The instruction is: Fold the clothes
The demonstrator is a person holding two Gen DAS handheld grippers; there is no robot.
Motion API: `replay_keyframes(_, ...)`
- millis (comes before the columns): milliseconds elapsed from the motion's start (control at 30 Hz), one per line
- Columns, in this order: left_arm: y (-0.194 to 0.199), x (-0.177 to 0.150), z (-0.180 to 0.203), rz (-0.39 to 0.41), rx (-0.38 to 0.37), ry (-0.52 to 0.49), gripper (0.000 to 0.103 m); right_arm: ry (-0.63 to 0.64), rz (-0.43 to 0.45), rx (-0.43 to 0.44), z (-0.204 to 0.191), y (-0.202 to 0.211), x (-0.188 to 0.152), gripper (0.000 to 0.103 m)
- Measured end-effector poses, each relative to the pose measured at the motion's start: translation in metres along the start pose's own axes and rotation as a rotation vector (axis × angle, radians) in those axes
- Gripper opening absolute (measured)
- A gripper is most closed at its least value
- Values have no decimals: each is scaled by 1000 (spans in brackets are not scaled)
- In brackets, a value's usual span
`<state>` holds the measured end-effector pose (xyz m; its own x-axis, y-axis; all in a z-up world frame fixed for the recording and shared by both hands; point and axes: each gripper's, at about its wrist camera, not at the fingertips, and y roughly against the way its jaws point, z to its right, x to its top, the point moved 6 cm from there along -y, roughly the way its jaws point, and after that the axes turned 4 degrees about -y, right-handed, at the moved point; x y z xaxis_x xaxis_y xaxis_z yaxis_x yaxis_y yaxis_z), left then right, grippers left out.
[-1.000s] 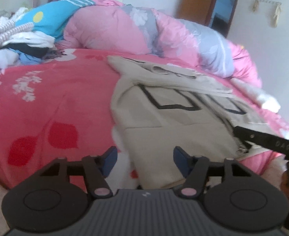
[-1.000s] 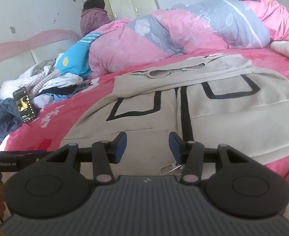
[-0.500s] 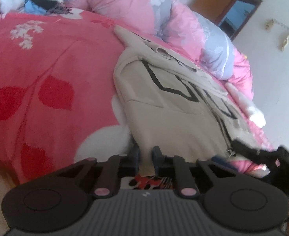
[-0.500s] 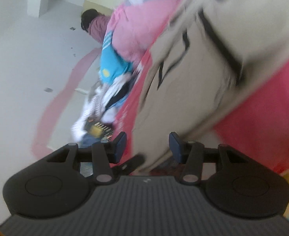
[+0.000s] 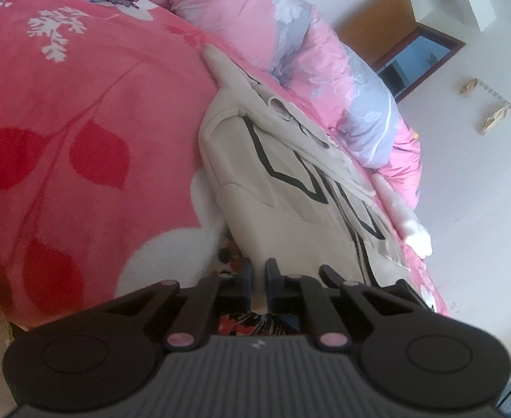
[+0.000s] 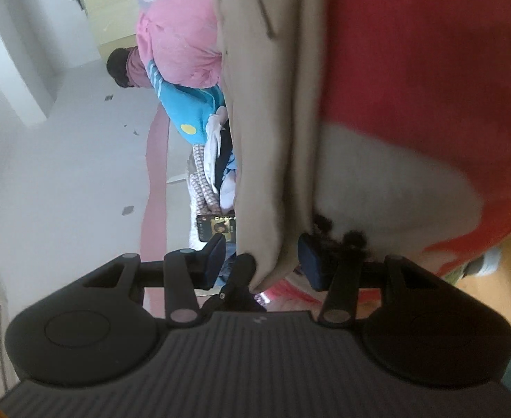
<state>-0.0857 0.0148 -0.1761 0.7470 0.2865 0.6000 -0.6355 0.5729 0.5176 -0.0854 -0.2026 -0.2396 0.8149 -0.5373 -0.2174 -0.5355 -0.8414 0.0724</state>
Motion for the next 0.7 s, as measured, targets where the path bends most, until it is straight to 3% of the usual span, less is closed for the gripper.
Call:
replay_keyframes(267, 4, 5, 3, 28, -18, -16, 8, -78, -21, 38, 8, -1, -5, 46)
replay_keyframes(500, 1, 7, -7, 30, -40, 51, 13, -4, -23, 60, -6, -18, -8, 8)
replay_keyframes(600, -2, 10, -16, 34, -60, 125, 31, 3, -21, 74, -10, -20, -10, 5)
replay_keyframes(700, -7, 14, -22, 29, -70, 144, 32, 11, -20, 88, -14, -22, -12, 5)
